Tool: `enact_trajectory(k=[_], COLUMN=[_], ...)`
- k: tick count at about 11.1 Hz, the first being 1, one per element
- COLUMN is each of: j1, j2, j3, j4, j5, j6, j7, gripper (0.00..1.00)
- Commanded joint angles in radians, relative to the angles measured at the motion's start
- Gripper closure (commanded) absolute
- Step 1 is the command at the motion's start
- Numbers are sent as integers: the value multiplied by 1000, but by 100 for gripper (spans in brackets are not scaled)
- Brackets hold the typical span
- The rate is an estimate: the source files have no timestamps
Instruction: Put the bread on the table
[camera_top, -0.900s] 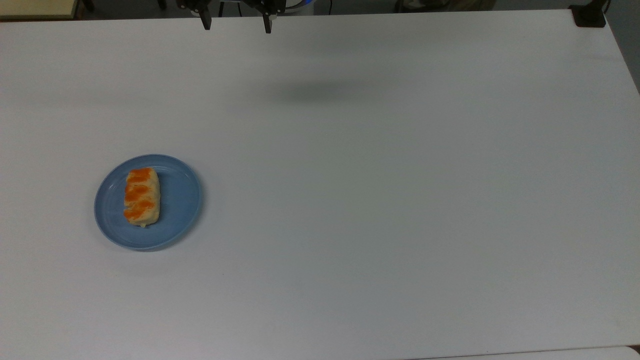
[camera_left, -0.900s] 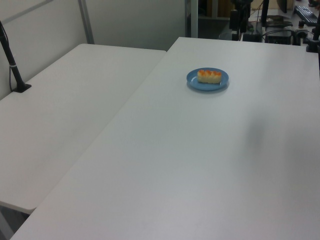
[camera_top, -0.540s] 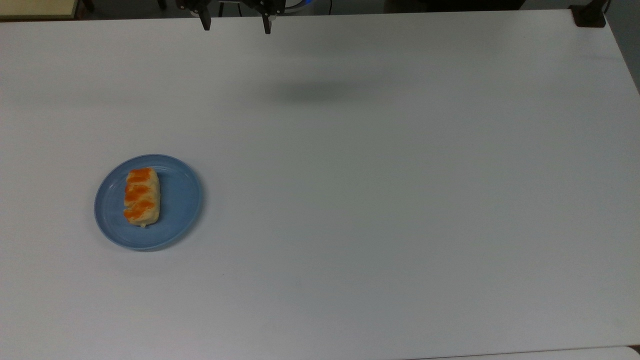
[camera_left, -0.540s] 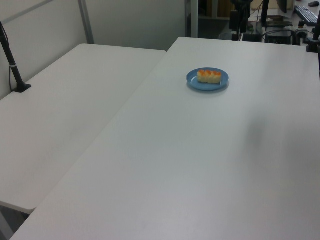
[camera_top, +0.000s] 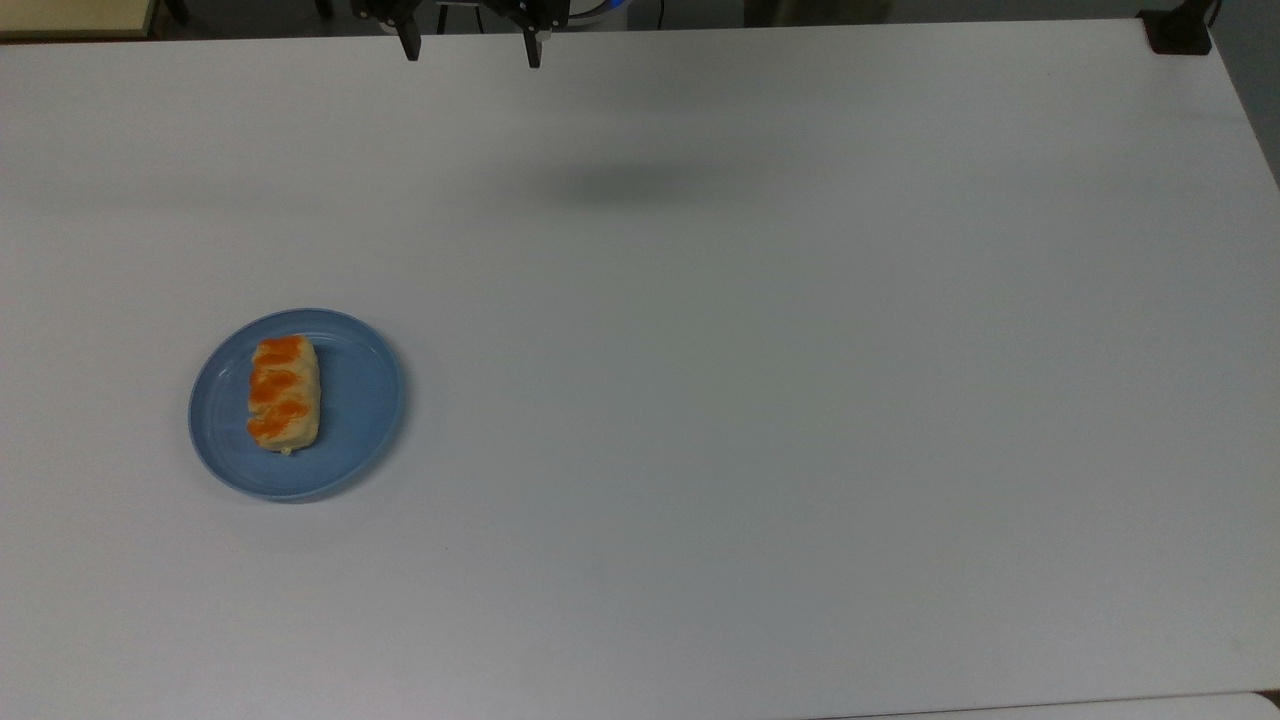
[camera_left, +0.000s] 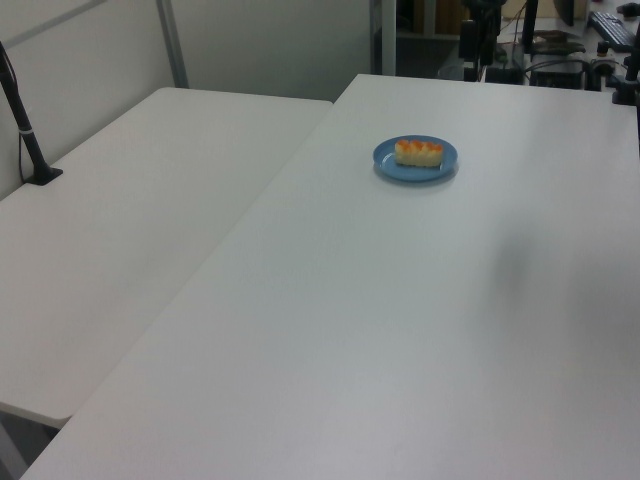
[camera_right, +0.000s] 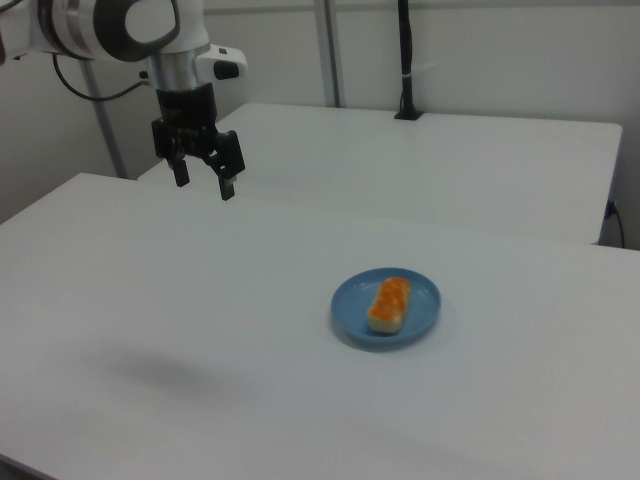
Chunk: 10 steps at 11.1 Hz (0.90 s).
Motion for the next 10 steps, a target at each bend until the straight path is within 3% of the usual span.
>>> enact_trajectory(k=[1, 3, 5, 8, 10], j1=[-13, -35, -42, -43, -70], j2=[-7, 17, 106, 235, 328], j3=[-14, -11, -23, -115, -140], j4=[8, 28, 86, 114, 108], j5=[-4, -4, -3, -3, 3], j6=[-17, 8, 49, 249, 377], j7=[-49, -55, -55, -148, -258], gripper=[0, 0, 0, 0, 0])
